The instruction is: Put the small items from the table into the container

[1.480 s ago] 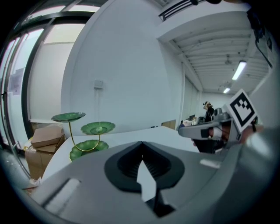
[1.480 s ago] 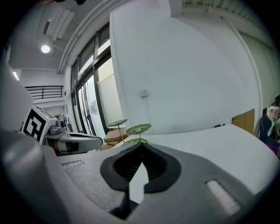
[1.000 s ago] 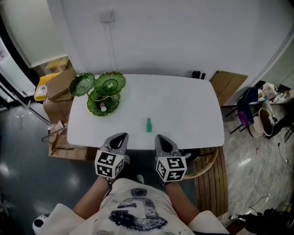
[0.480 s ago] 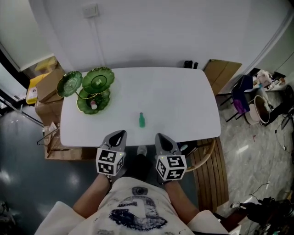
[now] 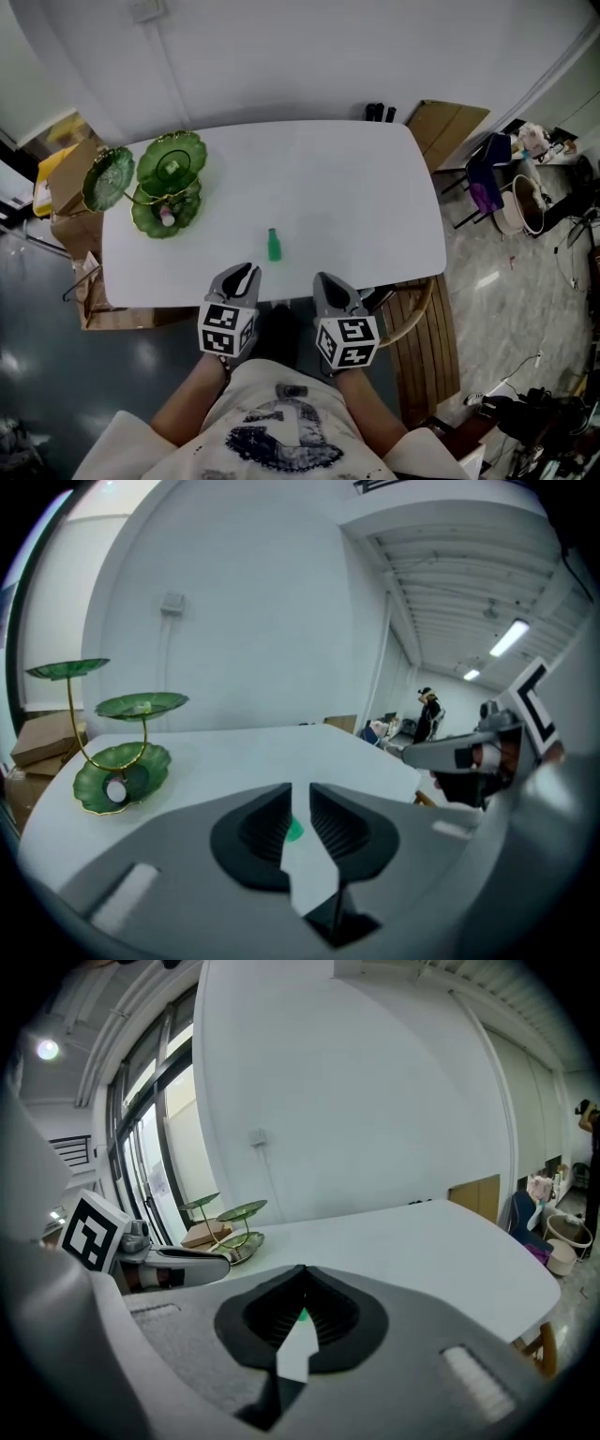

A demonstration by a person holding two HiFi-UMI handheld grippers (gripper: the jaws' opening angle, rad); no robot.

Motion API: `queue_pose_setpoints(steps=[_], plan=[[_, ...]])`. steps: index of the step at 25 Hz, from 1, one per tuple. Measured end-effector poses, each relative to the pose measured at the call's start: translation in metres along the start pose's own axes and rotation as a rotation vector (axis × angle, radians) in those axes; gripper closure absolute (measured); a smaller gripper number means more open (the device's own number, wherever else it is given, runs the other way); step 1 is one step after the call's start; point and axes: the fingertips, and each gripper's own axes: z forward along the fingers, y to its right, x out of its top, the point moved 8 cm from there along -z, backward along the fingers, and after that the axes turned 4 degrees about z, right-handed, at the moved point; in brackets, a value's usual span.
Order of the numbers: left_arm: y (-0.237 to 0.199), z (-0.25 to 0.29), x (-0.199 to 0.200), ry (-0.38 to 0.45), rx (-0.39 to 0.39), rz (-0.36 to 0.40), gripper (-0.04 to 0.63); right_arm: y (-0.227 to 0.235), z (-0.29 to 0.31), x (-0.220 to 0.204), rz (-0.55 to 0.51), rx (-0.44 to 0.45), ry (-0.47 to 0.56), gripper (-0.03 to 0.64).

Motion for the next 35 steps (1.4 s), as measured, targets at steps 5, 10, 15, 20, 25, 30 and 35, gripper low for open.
queue_pose_setpoints(steps=[5,10,15,20,25,30,35], plan=[[-0.003,0.031,-0.002,-0.043,-0.018,-0.040,0.535,0.013,0.020,0.008,-0.006,-0.002,-0.033,0.617],[-0.008,0.054,-0.001,-0.070,-0.017,-0.055,0.503,0.024,0.043,0.016,-0.008,0.002,-0.048,0.617],[-0.015,0.071,-0.003,-0.099,-0.010,-0.070,0.457,0.031,0.059,0.018,0.000,0.007,-0.067,0.617],[-0.020,0.089,-0.011,-0.146,-0.016,-0.080,0.400,0.038,0.072,0.013,0.014,0.000,-0.082,0.617],[-0.023,0.109,-0.020,-0.161,-0.018,-0.100,0.353,0.048,0.082,0.006,0.038,-0.011,-0.099,0.617],[-0.022,0.126,-0.030,-0.189,-0.018,-0.142,0.319,0.059,0.091,0.001,0.056,-0.023,-0.124,0.617],[-0.022,0.140,-0.042,-0.229,-0.013,-0.170,0.319,0.064,0.100,-0.004,0.068,-0.023,-0.144,0.617]])
